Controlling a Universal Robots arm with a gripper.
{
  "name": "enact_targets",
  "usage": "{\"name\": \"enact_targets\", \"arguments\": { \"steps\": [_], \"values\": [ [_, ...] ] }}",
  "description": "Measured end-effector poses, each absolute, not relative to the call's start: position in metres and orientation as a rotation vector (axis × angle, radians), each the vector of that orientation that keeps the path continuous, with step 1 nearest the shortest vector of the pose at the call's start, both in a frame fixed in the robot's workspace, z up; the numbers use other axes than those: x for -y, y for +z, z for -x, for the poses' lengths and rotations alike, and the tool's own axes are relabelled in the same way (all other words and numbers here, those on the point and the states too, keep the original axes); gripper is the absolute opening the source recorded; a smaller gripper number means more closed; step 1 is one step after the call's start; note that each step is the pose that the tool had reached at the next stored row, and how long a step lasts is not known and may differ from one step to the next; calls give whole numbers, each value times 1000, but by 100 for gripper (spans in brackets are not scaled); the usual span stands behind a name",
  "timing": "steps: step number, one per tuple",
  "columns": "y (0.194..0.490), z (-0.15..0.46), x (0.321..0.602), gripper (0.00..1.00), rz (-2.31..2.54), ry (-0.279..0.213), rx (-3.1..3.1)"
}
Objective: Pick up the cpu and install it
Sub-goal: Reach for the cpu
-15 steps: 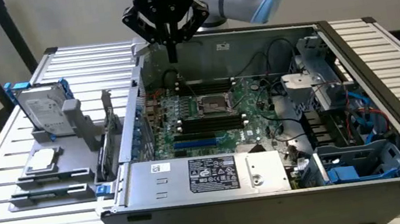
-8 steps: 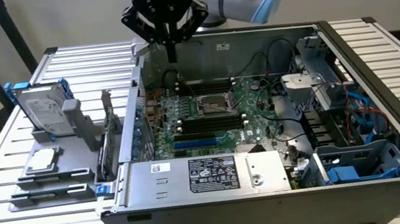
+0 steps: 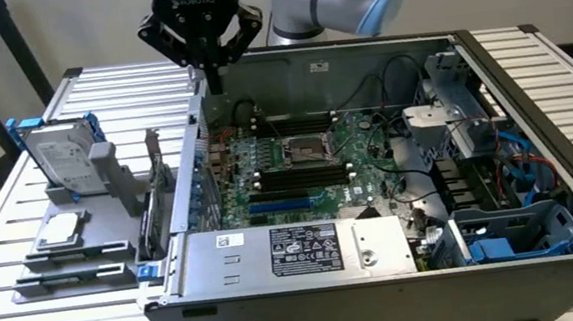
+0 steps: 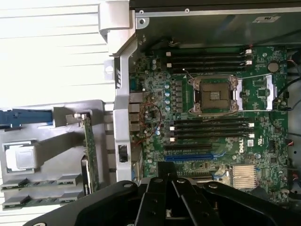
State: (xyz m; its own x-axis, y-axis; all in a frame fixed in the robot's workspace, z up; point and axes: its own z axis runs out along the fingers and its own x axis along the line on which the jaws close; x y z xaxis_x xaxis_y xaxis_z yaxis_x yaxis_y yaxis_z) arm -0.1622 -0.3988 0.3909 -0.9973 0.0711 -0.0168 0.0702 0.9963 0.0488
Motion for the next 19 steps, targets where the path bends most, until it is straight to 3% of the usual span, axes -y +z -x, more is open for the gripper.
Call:
{"name": "enact_targets", "arguments": {
  "steps": [19],
  "values": [
    [381, 249, 399, 11, -111, 33, -3126]
  ]
}}
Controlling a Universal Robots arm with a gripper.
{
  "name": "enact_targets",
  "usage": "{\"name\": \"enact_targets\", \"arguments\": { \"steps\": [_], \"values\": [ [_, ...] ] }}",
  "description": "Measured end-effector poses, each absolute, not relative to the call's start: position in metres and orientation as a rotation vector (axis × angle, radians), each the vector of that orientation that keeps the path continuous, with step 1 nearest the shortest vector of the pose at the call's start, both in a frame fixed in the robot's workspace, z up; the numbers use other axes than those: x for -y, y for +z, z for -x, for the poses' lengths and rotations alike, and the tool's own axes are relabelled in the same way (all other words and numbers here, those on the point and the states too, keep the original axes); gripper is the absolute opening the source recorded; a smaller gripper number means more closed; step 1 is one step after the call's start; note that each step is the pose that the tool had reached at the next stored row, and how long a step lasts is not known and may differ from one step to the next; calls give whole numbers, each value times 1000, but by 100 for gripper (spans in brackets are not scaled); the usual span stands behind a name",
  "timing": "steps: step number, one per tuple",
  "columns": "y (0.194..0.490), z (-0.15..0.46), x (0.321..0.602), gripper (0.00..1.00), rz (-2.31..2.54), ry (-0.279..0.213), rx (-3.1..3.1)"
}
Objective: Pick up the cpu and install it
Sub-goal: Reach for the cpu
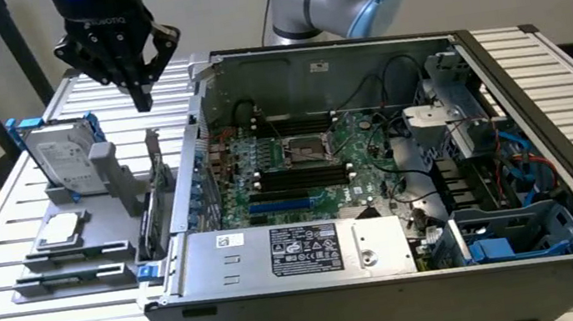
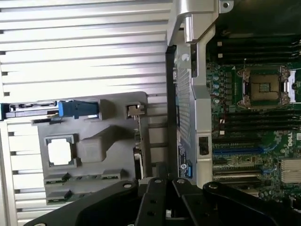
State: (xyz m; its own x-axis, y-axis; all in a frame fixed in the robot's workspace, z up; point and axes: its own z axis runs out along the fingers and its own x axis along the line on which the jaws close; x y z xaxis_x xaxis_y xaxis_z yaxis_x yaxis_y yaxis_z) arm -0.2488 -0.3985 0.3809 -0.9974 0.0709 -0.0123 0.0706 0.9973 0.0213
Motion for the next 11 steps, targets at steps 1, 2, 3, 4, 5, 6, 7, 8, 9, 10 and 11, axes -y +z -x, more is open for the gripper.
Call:
{"name": "enact_targets", "arguments": {
  "steps": [1, 2, 3, 4, 5, 6, 7, 8, 9, 10, 11],
  "values": [
    [381, 253, 399, 11, -110, 29, -3127],
    [380, 258, 398, 11, -111, 24, -3127],
    [380, 262, 398, 11, -111, 20, -3127],
    [380, 267, 398, 11, -111, 15, -3127],
    [380, 271, 398, 11, -110, 11, -3127],
    [379, 276, 398, 11, -110, 6, -3127],
    [379, 280, 398, 11, -110, 2, -3127],
    [379, 285, 398, 11, -111, -3, -3127],
    [379, 289, 398, 11, -110, -7, -3127],
    [378, 294, 398, 11, -110, -12, -3127],
    [378, 298, 398, 11, -110, -16, -3127]
  ]
}}
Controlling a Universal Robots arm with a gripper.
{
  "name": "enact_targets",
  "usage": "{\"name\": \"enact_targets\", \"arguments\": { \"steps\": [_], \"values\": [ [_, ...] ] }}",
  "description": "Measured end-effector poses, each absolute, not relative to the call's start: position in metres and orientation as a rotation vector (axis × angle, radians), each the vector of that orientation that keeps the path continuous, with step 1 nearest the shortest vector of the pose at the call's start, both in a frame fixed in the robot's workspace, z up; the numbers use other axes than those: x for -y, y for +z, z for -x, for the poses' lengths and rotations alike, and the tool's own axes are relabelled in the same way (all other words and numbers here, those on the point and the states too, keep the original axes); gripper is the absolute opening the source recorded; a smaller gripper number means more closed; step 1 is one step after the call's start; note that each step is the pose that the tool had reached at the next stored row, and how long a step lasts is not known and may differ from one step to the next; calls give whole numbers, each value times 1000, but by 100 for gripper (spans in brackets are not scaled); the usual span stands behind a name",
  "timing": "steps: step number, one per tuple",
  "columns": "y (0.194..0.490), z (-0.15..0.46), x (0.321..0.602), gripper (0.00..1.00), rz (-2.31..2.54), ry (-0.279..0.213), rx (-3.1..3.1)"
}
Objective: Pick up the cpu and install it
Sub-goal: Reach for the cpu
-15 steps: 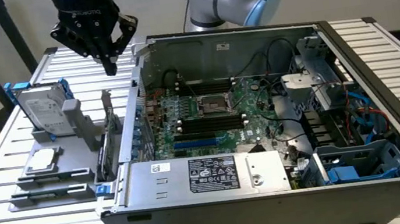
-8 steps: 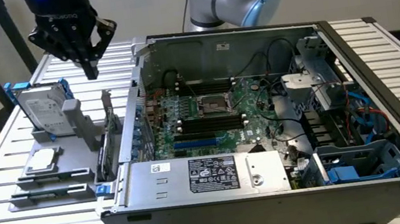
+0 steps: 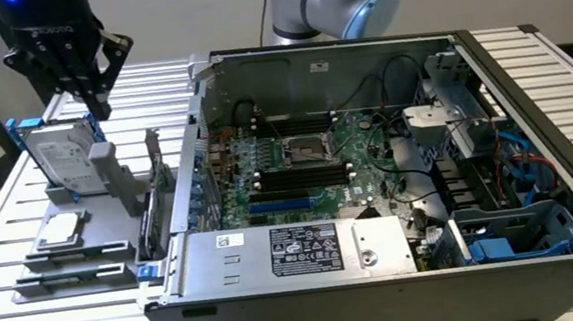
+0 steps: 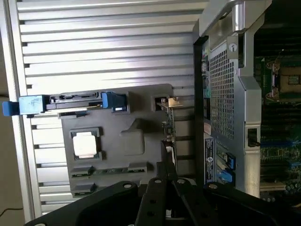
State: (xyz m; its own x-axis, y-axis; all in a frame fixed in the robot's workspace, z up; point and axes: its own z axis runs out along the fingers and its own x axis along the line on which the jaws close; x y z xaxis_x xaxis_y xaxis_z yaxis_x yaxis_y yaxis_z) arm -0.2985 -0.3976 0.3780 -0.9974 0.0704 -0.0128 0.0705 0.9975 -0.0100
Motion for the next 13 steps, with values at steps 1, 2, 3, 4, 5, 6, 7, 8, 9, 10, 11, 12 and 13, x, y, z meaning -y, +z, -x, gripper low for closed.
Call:
{"name": "enact_targets", "arguments": {
  "steps": [1, 2, 3, 4, 5, 6, 7, 8, 9, 10, 11, 12, 13],
  "values": [
    [378, 303, 398, 11, -110, -21, -3127],
    [377, 308, 397, 11, -110, -25, -3127],
    [377, 312, 397, 11, -110, -30, -3127],
    [377, 317, 397, 11, -110, -35, -3127],
    [377, 321, 397, 11, -110, -39, -3127],
    [376, 326, 397, 11, -110, -44, -3127],
    [376, 331, 397, 11, -110, -47, -3126],
    [375, 335, 396, 11, -110, -51, -3126],
    [375, 339, 396, 11, -110, -54, -3126],
    [374, 344, 395, 11, -110, -56, -3126],
    [373, 349, 394, 11, -110, -58, -3126],
    [372, 353, 394, 11, -110, -59, -3126],
    [371, 358, 393, 11, -110, -59, -3126]
  ]
}}
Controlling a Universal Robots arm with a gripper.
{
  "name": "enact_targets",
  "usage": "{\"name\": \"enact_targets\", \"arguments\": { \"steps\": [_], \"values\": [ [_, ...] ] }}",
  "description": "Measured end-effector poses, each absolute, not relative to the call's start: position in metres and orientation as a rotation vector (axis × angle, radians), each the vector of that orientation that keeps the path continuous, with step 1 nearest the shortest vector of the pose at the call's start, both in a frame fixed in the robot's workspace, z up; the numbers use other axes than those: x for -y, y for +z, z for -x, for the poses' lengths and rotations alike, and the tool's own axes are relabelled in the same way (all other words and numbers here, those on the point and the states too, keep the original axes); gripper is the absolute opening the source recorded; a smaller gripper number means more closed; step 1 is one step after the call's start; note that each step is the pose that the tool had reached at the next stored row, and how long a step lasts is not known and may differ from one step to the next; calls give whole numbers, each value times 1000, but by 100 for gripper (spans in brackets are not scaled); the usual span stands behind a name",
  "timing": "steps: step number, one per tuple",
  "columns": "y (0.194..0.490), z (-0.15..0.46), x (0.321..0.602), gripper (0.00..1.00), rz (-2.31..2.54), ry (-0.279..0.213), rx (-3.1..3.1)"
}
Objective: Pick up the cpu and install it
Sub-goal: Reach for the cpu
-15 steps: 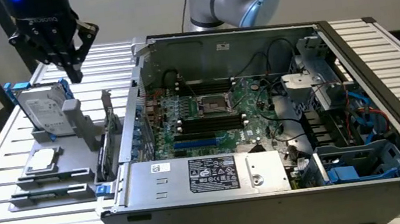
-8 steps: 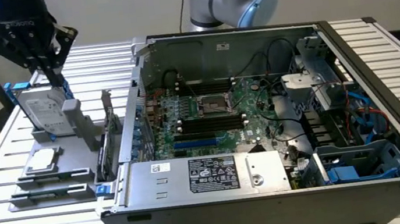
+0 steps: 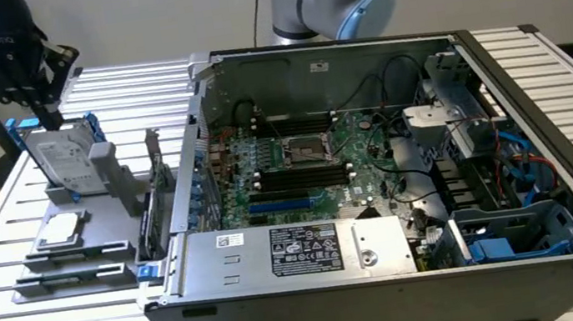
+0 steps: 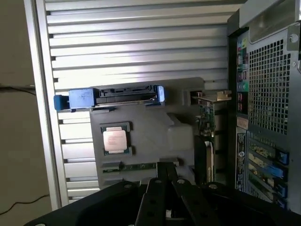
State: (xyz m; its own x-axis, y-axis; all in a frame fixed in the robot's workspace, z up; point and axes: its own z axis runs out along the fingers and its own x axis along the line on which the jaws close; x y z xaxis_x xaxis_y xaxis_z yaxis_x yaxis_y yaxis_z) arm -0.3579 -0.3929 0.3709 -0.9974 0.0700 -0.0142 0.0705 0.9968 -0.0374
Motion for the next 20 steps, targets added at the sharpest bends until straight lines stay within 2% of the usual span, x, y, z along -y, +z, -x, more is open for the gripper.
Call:
{"name": "enact_targets", "arguments": {
  "steps": [20],
  "values": [
    [343, 413, 390, 11, -24, -55, -3123]
  ]
}}
